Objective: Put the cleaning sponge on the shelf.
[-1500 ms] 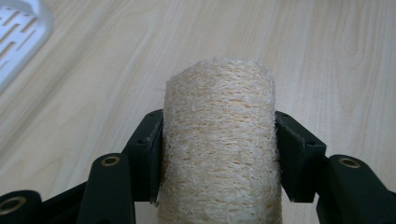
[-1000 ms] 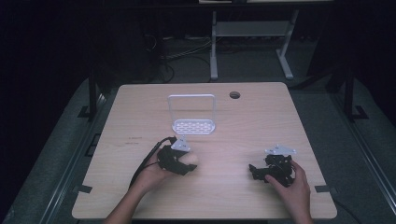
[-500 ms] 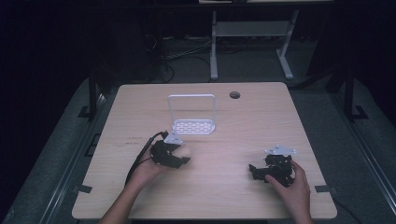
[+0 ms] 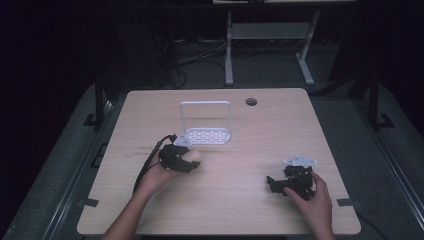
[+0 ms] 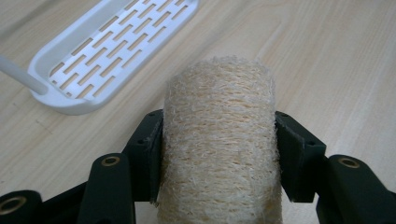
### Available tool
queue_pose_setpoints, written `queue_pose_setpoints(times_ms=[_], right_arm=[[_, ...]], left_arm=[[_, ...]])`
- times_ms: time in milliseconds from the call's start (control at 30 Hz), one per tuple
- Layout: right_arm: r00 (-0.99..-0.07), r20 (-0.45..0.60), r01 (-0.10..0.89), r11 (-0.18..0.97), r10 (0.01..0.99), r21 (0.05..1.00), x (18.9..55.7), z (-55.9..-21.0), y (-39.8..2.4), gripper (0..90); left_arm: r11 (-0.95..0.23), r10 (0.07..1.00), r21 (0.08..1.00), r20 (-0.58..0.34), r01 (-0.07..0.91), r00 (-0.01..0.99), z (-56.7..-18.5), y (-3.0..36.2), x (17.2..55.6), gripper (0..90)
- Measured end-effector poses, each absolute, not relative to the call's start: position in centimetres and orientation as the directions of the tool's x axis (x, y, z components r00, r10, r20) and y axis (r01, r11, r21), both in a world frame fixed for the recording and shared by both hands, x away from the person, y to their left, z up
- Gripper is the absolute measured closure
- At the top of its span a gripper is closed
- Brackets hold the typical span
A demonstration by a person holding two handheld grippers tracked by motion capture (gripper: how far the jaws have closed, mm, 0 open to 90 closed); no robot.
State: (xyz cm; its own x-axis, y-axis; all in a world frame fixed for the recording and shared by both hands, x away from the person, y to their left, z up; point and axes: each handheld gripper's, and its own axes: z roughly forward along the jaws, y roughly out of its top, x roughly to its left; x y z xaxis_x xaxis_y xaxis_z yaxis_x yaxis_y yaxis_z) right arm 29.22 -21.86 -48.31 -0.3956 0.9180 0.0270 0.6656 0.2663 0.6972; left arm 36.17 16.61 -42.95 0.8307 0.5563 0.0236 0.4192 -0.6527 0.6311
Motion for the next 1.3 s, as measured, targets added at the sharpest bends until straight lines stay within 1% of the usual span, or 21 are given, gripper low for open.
queue_pose_setpoints(times_ms=[233, 667, 1300], right_arm=[[-0.396, 0.027, 0.666, 0.266, 0.918, 0.697, 29.2, -48.3, -21.9, 0.6], [-0.395, 0.027, 0.666, 0.266, 0.918, 0.697, 29.2, -48.3, -21.8, 0.6], [-0.397, 0.026, 0.664, 0.268, 0.917, 0.698, 29.2, -48.3, -21.9, 0.6]], left_arm=[[-0.638, 0.572, 0.635, 0.013, 0.435, 0.820, -42.9, 16.9, 36.8, 41.8], [-0.634, 0.576, 0.641, 0.017, 0.433, 0.817, -42.0, 16.3, 38.5, 41.8], [-0.623, 0.570, 0.659, 0.014, 0.421, 0.821, -41.4, 14.3, 40.7, 41.8]])
